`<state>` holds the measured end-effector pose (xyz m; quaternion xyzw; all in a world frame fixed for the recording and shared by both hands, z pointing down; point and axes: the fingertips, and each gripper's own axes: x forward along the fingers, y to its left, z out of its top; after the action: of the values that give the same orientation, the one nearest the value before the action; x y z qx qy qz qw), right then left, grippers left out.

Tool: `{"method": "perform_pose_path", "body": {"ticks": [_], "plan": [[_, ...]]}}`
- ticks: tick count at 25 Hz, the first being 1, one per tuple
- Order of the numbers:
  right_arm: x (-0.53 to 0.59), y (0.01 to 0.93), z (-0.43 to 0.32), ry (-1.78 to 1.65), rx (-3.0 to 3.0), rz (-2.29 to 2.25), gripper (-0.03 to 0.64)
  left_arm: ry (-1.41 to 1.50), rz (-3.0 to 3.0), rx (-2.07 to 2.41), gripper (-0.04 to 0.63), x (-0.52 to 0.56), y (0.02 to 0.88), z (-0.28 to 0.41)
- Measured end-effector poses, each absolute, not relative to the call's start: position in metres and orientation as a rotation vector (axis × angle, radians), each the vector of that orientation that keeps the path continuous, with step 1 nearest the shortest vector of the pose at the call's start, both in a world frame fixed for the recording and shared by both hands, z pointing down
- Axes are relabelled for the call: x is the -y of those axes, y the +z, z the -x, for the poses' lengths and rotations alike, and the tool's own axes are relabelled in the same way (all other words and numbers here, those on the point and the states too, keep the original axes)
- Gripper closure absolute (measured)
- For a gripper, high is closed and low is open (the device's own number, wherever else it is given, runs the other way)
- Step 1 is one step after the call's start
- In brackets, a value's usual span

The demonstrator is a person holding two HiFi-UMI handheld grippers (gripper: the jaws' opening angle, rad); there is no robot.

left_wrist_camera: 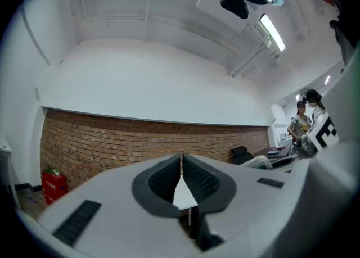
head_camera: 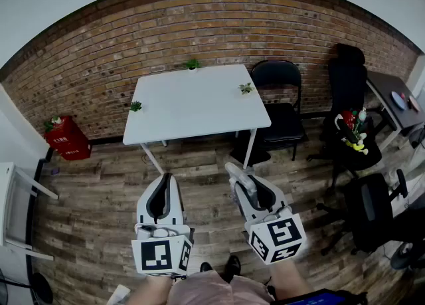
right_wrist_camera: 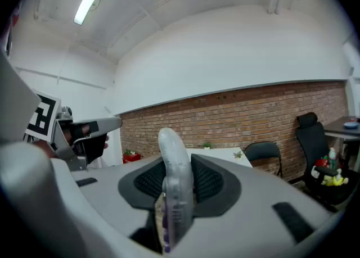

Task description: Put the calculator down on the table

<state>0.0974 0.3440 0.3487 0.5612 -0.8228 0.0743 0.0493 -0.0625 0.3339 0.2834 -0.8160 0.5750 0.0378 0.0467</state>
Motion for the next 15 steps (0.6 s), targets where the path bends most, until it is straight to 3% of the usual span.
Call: {"method": "perform_pose_path", "body": {"ticks": [15], "plan": [[-0.341,0.350,-0.133,0.211,2.567,-1.668,0.494,0.072,2.464,-1.797,0.574,-0.335,0.294,0.027]]}}
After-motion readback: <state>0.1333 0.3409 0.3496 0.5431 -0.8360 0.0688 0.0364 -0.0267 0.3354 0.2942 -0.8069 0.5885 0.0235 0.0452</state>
